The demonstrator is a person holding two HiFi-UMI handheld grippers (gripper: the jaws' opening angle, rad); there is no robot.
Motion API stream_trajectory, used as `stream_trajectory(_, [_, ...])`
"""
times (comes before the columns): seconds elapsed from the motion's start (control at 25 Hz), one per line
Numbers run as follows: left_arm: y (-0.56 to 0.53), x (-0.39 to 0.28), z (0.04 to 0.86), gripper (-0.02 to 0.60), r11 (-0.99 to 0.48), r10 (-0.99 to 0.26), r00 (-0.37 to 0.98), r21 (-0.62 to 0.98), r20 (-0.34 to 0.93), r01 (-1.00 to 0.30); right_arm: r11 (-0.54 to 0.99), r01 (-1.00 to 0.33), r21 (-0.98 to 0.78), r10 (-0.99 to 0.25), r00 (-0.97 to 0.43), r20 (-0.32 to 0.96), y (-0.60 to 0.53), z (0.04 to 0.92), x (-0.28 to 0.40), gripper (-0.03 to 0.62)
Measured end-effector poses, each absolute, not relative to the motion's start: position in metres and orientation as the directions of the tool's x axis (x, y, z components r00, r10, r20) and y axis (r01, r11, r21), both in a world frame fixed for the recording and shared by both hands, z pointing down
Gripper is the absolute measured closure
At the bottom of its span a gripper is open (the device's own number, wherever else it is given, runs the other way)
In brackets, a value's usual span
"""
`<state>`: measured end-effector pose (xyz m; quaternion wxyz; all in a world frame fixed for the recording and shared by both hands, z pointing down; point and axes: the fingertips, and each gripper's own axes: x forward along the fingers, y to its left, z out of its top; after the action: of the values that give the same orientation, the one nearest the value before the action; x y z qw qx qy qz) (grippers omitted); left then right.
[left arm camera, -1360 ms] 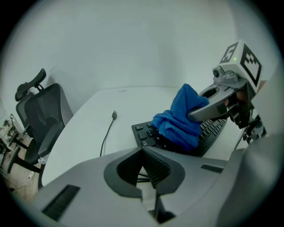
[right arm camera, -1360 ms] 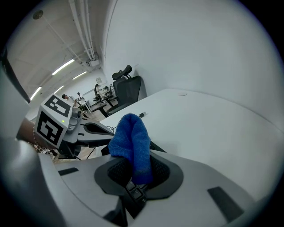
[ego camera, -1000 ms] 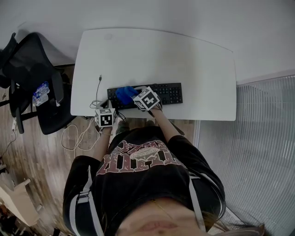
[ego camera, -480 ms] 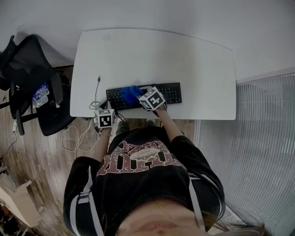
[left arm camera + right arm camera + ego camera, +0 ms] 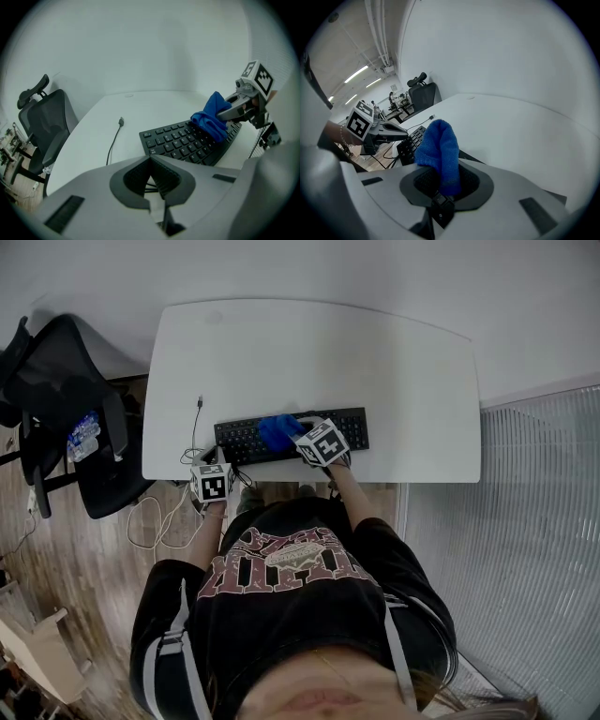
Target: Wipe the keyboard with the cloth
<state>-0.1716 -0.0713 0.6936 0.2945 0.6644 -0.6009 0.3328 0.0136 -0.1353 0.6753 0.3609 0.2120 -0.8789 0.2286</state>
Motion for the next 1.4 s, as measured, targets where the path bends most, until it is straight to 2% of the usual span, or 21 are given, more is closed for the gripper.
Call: stream_trajectory(1.4, [-0.071,-0.174,0.695,0.546,-0.083,-0.606,0.043,-0.010,0.795,-0.996,0.666,-0.718,-0.203,-0.345,-0.538,0.769,-0.144,0.680,0.134,0.530])
